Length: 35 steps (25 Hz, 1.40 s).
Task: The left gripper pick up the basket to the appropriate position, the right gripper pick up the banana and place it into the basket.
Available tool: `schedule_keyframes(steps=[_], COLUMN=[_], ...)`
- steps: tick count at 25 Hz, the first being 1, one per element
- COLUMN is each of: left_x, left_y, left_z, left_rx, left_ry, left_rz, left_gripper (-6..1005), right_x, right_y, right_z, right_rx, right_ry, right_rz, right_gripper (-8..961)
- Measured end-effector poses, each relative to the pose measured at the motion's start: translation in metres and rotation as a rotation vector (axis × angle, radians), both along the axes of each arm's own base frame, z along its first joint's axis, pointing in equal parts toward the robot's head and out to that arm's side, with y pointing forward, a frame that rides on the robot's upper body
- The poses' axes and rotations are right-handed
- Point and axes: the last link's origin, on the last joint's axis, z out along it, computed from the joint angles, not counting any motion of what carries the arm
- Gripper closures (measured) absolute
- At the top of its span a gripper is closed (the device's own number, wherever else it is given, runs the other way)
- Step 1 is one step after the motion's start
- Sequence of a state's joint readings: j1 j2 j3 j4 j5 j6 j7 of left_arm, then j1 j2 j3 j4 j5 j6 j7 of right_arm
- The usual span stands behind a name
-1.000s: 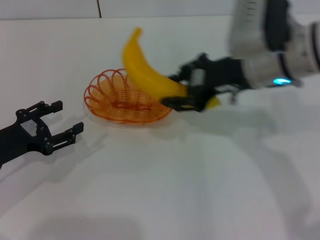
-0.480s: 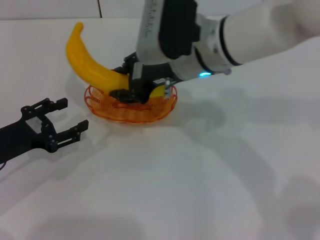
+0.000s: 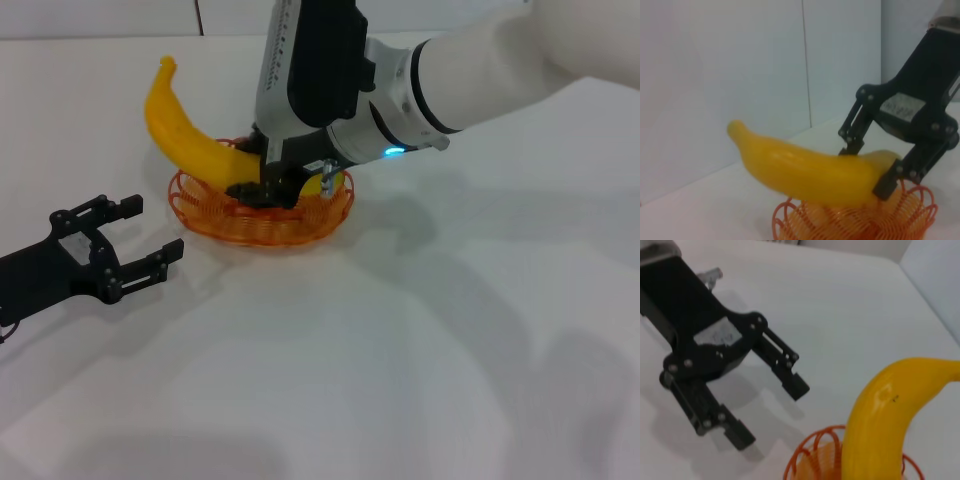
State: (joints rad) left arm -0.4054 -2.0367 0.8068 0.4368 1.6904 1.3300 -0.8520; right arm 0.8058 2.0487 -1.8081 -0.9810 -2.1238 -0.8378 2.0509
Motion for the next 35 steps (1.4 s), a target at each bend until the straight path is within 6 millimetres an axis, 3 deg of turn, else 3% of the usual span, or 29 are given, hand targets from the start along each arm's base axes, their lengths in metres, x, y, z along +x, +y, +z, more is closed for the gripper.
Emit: schedule_keyframes(steps=[13,17,20,24,27,32,35], left_x=[-0.001,-0.003,-0.003,-0.003,-0.005,-0.006,-0.007], left_y=[-0.001,-0.002,-0.003,-0.004,-0.006,-0.006,-0.007], left_z=[0.000,0.001,0.001,0.000,0.000,0.001,0.003], left_rx=[0.001,0.005,0.005,0.006,0.006,0.016,0.038], left_ry=[0.000,-0.002,-0.003,-0.001,-0.002,-0.005,-0.011], left_rz=[0.002,0.009,0.010,0.007,0.011,0.013,0.009], left_gripper=[210,211,211,211,211,211,211], right_x=[0.006,0.005,0.006,0.015,0.022,0.054,0.085], right_y=[0.002,0.002,-0.001,-0.014,-0.025,-0.036,-0.040], right_z=[-0.002,0.001,0.016,0.054,0.074,0.107,0.117], right_rx=[-0.010,-0.001,0.025,0.074,0.053,0.044,0.067], right_ry=[-0.023,-0.006,0.055,0.160,0.244,0.374,0.443], right_rz=[-0.016,-0.025,-0.032,-0.007,-0.005,-0.026,-0.069], right_gripper=[352,268,206,122,114,108,108])
